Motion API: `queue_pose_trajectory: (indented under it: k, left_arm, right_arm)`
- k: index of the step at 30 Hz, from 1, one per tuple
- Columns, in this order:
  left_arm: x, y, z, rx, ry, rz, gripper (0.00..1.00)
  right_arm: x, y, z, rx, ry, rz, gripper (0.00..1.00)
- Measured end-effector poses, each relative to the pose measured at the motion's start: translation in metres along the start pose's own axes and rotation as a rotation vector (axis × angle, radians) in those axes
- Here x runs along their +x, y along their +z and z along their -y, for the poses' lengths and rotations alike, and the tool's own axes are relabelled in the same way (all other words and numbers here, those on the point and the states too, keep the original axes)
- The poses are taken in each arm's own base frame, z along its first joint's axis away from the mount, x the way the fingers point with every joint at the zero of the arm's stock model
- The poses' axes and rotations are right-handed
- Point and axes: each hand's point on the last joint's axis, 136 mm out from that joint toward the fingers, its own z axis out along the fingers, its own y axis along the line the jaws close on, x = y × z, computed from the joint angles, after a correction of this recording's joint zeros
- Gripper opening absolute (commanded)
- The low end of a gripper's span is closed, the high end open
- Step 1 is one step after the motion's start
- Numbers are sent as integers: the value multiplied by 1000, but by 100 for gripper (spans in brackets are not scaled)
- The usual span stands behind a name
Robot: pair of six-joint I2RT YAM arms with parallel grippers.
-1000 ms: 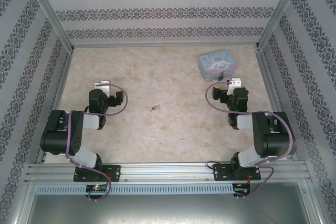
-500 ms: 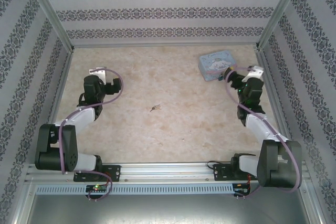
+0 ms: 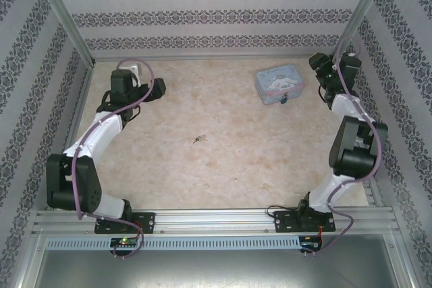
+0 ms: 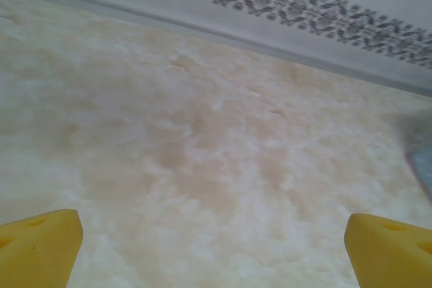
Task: Unlock the padlock with the key
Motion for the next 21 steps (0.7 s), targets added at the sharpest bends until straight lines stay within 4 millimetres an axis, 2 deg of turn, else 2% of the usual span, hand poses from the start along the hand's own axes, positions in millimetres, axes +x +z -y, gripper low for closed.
queue_pose_trajectory:
  k: [4,7,11,17,21]
  left_arm:
    - [12,15,32,68,-8,-90,100]
    - [26,20,54,109,-1,-149,100]
    - [36,25,79,146,14,-193,100]
    - [48,31,109,181,34,-242,100]
    - [49,34,119,191,39,-250,100]
  right_arm:
    - [6,37,34,46,105,-84,65]
    - [15,58,42,60,141,-139,65]
    - [24,79,40,54,169,-192,62]
    - [45,107,23,23,195,-269,55]
    - [65,114,11,8,191,-319,53]
